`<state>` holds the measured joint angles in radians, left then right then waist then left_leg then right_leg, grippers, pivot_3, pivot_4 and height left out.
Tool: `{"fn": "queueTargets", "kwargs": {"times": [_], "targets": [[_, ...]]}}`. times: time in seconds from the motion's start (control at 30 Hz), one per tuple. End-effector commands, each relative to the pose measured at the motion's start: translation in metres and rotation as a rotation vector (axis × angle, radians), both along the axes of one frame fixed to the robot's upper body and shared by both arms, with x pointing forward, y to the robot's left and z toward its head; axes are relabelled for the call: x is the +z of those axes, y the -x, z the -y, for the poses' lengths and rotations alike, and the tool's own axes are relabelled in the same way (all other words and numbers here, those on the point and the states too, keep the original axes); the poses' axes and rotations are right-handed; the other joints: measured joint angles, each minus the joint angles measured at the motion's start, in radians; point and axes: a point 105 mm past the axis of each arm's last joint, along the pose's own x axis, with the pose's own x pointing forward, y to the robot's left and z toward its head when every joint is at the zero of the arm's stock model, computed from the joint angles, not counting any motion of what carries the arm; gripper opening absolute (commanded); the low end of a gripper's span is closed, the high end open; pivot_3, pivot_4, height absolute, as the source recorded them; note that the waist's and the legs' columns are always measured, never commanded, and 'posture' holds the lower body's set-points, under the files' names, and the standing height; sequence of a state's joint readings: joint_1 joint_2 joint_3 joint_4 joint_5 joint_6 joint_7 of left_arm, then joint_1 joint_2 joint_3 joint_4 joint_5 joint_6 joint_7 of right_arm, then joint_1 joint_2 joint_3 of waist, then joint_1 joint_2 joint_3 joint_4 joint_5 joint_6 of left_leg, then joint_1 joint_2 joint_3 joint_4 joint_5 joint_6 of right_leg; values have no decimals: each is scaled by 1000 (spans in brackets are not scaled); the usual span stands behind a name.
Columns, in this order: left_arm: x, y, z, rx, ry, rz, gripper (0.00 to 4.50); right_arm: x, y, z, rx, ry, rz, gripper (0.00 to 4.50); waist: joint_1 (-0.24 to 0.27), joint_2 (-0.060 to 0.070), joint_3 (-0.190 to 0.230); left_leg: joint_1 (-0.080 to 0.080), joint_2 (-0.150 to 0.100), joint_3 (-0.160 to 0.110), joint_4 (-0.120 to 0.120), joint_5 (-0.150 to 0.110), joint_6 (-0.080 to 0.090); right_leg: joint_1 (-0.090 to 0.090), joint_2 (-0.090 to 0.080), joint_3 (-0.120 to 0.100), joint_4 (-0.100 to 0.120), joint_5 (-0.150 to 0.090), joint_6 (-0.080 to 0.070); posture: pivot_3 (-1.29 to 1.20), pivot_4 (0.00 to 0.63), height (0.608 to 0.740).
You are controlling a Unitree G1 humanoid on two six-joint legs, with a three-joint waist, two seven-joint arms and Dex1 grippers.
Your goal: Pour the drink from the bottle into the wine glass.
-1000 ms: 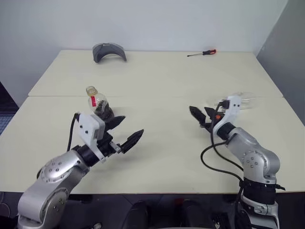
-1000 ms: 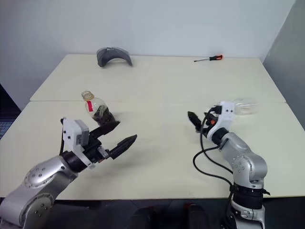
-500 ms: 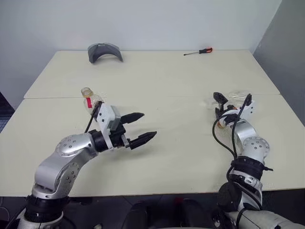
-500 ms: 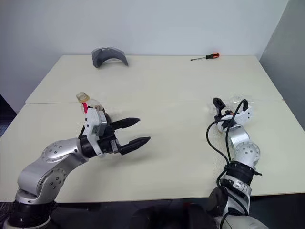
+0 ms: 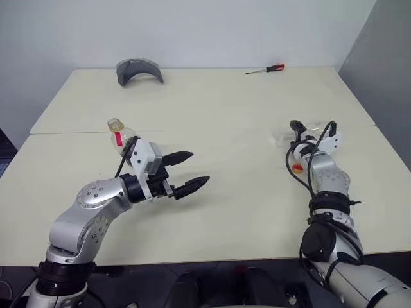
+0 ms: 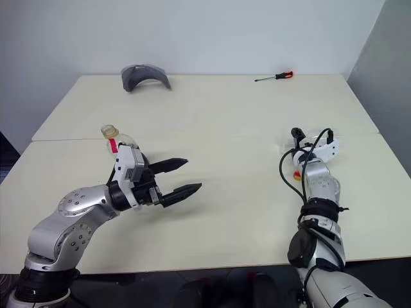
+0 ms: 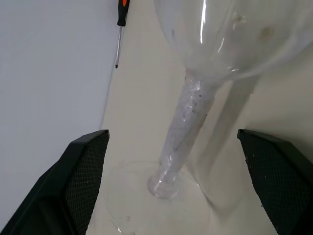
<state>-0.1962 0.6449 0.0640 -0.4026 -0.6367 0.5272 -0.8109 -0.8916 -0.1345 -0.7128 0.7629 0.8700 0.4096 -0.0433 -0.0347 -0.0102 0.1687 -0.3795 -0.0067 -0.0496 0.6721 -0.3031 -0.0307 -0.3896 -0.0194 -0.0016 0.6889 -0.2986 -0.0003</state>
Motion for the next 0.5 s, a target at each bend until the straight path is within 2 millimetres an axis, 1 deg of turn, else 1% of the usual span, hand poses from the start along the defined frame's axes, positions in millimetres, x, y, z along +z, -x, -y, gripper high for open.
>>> {"fn": "queueTargets", "kwargs": {"times": [0.03, 0.17, 0.2, 0.23, 0.33, 0.5], "targets": [[8, 7, 2, -31, -14, 45, 4460, -1, -7, 2, -18, 22, 3, 4500, 1, 0, 0, 0, 0, 0, 0, 0, 0, 0, 0, 0, 0, 0, 0, 0, 150, 740], [11, 4, 2, -28, -10, 53, 4460, -1, -14, 0, -34, 39, -10, 4500, 1, 0, 0, 0, 0, 0, 0, 0, 0, 0, 0, 0, 0, 0, 0, 0, 150, 740], [12, 4, 3, -29, -9, 55, 4500, -1, -15, 1, -43, 40, -15, 4207, 1, 0, 0, 0, 0, 0, 0, 0, 0, 0, 0, 0, 0, 0, 0, 0, 150, 740], [12, 4, 3, -29, -8, 56, 4500, -2, -16, 1, -49, 40, -18, 4111, 1, 0, 0, 0, 0, 0, 0, 0, 0, 0, 0, 0, 0, 0, 0, 0, 150, 740], [13, 2, 2, -24, -8, 58, 4500, 0, -17, -2, -38, 68, -3, 3215, 1, 0, 0, 0, 0, 0, 0, 0, 0, 0, 0, 0, 0, 0, 0, 0, 150, 740], [10, 4, 3, -23, -8, 55, 4500, -4, -17, -7, -16, 106, -20, 1418, 0, 0, 0, 0, 1, 1, 0, 0, 0, 0, 0, 1, 0, 0, 0, 0, 150, 740]]}}
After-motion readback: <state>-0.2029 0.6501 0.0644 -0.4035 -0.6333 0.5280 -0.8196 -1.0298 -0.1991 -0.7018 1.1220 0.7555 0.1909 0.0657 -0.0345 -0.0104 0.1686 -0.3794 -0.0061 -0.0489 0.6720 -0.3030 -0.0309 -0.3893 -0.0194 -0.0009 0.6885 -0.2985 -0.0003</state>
